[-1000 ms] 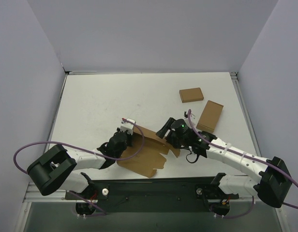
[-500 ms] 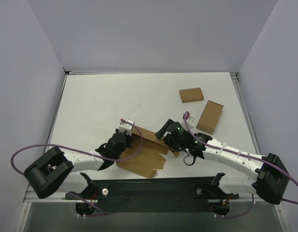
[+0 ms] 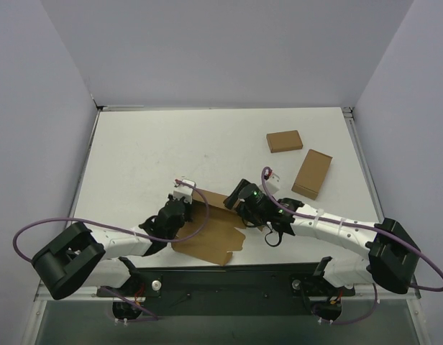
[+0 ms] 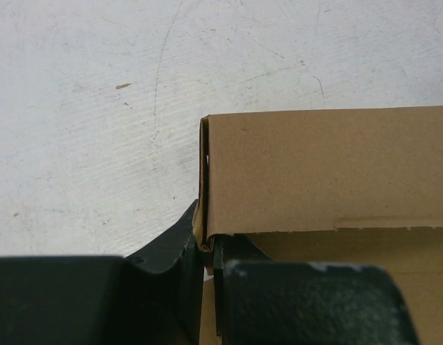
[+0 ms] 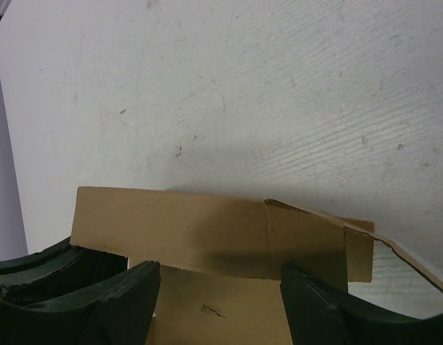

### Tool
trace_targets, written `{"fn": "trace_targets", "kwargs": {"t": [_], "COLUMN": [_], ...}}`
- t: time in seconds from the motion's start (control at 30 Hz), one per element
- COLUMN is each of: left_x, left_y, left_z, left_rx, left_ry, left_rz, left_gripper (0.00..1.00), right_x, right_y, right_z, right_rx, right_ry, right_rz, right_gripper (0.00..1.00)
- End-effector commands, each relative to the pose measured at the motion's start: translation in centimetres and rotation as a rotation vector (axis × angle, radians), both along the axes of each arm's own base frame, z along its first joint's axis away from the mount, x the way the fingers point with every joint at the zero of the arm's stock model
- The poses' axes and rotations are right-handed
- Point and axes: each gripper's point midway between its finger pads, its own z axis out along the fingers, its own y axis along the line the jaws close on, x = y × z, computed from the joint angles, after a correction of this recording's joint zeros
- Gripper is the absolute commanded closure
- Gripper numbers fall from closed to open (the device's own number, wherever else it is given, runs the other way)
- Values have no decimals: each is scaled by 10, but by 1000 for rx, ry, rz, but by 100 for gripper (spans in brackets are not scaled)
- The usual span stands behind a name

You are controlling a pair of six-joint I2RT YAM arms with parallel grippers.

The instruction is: Fold the paper box

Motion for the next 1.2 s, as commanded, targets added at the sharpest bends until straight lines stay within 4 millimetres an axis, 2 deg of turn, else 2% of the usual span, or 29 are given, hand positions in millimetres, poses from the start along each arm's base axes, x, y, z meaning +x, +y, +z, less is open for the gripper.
{"fn": "trace_targets", "kwargs": {"t": [0.0, 0.13, 0.2, 0.23, 0.3, 0.4, 0.5, 0.67, 0.97, 1.17], "left_x": [3, 3, 3, 3, 3, 3, 3, 3, 3, 2], "left_y": [-11, -10, -10, -8, -8, -7, -6, -7, -7, -9], "left_z": [27, 27, 28, 28, 28, 28, 28, 30, 31, 30], "left_rx": [-111, -105, -105, -103, -103, -100, -100, -103, -104, -106], "left_ry": [-55, -52, -54, -55, -57, -58, -58, -61, -63, -60], "left_rz": [0, 3, 7, 10, 11, 18, 20, 15, 14, 4], "left_gripper": [99, 99, 99, 99, 99, 99, 99, 99, 99, 99], "right_x": [6, 4, 1, 4, 2, 3, 5, 8, 0, 5], "right_y": [8, 3, -9, -11, -23, -27, -22, -21, -19, -10], "right_z": [16, 27, 32, 43, 43, 48, 54, 46, 8, 1], "right_rx": [0, -49, -120, -140, -203, -227, -236, -269, -309, -275], "right_ry": [-44, -75, -93, -125, -126, -139, -145, -116, -14, 4], "right_rz": [-10, -9, -2, -13, -20, -12, 12, 22, 30, 36], "right_gripper": [31, 28, 24, 23, 20, 20, 18, 17, 16, 16]}}
